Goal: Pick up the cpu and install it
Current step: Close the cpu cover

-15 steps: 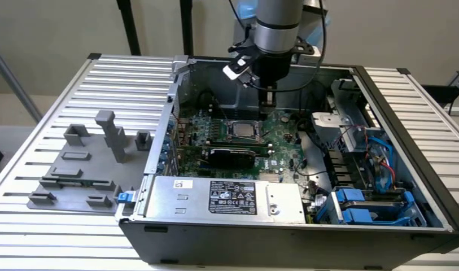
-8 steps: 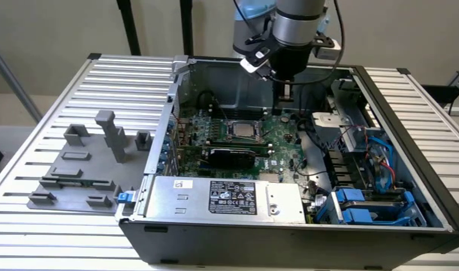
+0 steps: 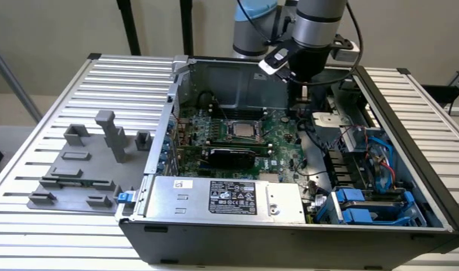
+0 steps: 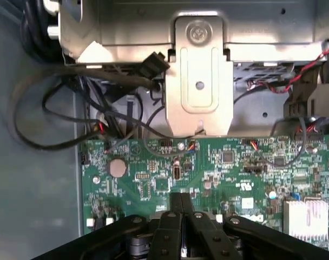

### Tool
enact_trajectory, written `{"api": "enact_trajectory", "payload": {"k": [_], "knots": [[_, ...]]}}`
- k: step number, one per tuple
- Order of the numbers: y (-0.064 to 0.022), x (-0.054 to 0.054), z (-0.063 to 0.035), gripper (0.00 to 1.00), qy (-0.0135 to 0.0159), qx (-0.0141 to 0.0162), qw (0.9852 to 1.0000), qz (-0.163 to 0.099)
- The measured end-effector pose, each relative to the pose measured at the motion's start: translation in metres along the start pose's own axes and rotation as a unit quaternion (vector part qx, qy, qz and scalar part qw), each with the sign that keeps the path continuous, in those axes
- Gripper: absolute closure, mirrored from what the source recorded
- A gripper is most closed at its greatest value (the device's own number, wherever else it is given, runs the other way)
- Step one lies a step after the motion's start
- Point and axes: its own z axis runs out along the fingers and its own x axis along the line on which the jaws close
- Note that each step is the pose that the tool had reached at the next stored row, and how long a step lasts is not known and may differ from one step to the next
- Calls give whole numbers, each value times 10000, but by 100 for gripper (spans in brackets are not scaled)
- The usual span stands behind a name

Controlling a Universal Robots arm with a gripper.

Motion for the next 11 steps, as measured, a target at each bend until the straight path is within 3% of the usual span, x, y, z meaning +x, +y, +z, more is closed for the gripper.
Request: {"api": "enact_trajectory", "payload": {"k": [6,11], "knots": [[-11,1,109,89,5,-2,10000,1],[-166,-5,187,89,6,-2,10000,1]]}}
